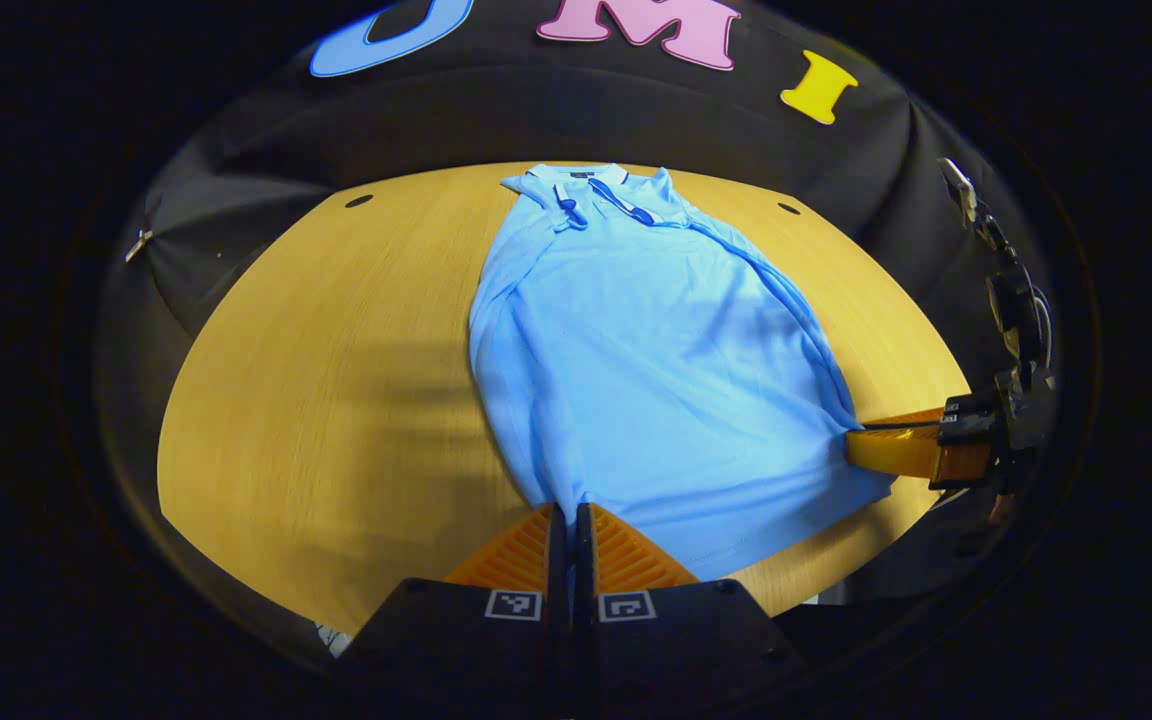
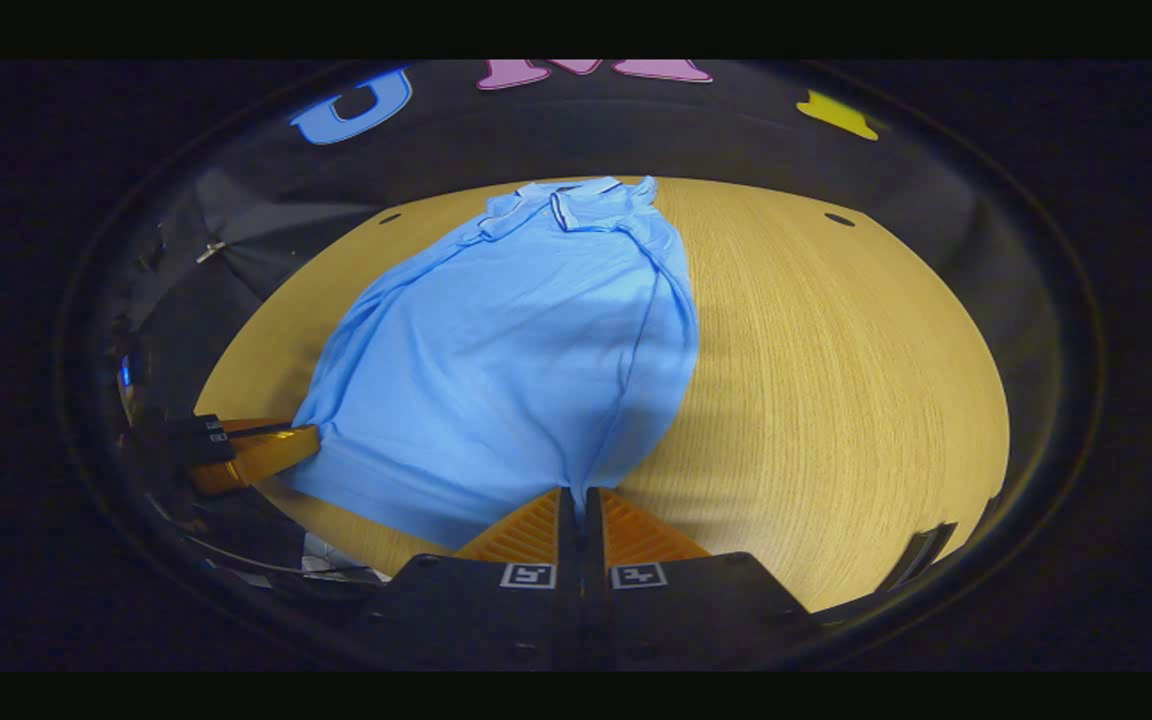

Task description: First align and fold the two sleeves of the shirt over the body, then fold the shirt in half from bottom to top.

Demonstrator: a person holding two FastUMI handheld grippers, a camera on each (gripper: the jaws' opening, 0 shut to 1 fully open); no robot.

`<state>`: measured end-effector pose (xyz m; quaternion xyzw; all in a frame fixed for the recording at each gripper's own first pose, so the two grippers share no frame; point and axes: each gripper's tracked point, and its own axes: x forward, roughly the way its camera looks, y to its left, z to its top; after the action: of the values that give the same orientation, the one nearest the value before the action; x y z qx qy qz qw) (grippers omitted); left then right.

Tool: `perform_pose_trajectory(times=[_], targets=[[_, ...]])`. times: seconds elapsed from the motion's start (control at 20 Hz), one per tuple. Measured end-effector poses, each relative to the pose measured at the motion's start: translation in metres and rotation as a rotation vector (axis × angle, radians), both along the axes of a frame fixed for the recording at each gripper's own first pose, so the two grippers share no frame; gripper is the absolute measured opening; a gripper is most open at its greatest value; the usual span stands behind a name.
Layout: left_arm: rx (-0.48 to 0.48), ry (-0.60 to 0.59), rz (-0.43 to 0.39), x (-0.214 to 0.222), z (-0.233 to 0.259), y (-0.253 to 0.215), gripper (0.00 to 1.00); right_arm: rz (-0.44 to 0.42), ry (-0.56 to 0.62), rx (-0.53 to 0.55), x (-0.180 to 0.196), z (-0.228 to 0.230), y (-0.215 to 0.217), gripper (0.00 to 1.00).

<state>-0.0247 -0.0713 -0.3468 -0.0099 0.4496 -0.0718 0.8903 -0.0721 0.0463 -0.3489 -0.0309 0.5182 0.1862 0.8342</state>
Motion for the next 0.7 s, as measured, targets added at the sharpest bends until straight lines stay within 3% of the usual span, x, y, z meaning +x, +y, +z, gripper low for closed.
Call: perform_pose_trajectory(times=[0.15, 0.2, 0.35, 0.5, 0.7], targets=[[-0.014, -0.011, -0.003, 0.011, 0.021, -0.005, 0.06, -0.014, -0.006, 0.029, 0.013, 0.021, 0.0, 0.05], [-0.016, -0.006, 0.004, 0.016, 0.029, -0.005, 0.06, -0.017, -0.014, 0.035, 0.021, 0.029, 0.0, 0.0], [-0.038, -0.068, 0.026, 0.048, 0.074, -0.009, 0.06, -0.012, -0.052, 0.048, 0.054, 0.055, 0.002, 0.05], [-0.038, -0.121, 0.012, 0.089, 0.111, -0.011, 0.06, -0.006, -0.098, 0.074, 0.103, 0.08, 0.012, 0.1], [-0.026, -0.164, 0.006, 0.148, 0.14, -0.011, 0.06, -0.006, -0.165, 0.111, 0.183, 0.107, 0.033, 0.0]])
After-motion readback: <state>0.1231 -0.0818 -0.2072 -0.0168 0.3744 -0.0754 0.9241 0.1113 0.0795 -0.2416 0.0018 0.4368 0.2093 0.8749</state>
